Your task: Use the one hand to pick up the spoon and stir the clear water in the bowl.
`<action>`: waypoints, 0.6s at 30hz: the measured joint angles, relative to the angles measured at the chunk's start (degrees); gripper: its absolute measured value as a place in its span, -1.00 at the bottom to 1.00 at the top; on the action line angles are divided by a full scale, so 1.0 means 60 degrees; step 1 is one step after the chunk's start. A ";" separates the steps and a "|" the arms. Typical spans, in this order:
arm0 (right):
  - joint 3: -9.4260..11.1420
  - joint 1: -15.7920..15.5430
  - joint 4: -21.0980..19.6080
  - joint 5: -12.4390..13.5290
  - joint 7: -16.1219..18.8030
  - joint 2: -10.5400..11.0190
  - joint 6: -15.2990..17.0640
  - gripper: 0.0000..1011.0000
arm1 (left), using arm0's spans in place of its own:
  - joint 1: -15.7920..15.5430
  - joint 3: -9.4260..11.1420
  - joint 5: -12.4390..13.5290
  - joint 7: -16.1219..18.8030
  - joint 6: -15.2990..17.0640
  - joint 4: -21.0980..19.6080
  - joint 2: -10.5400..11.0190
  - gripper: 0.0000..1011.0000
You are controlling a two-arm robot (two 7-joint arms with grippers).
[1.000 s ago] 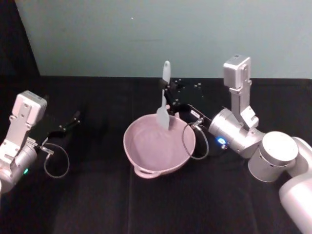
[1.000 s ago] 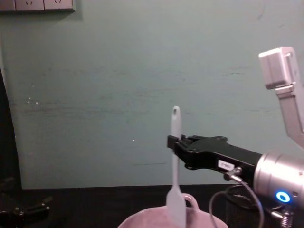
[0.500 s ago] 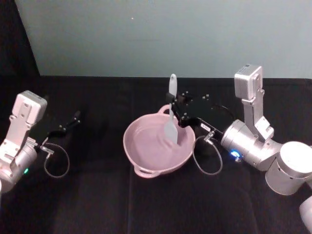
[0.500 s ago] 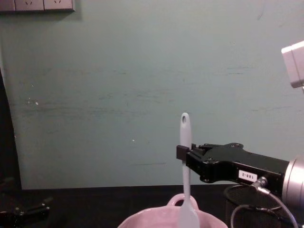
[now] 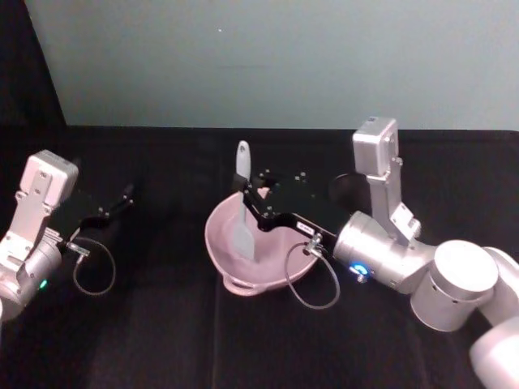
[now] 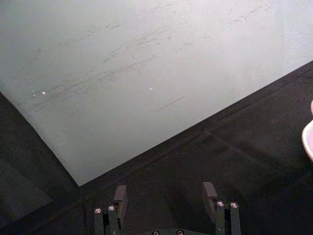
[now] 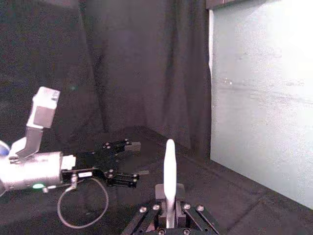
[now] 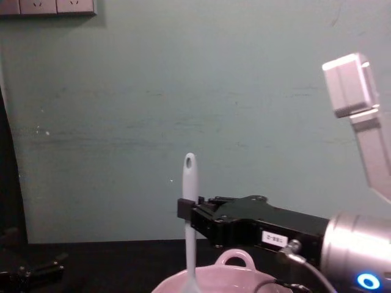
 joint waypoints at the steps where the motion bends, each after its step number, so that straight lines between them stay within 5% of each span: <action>1: -0.0041 0.0146 0.0229 0.0017 -0.0001 -0.0110 -0.0007 -0.79 | 0.0000 0.0000 0.0001 0.0000 0.0000 0.0000 0.0000 1.00; 9: 0.0023 0.0881 0.1491 -0.0248 -0.0407 -0.0679 -0.0707 -0.79 | -0.0001 0.0000 0.0000 0.0000 0.0000 0.0000 0.0000 1.00; 18: 0.0361 0.1067 0.1746 -0.0950 -0.1044 -0.0667 -0.1166 -0.79 | -0.0001 0.0000 0.0000 0.0000 0.0000 0.0000 0.0000 1.00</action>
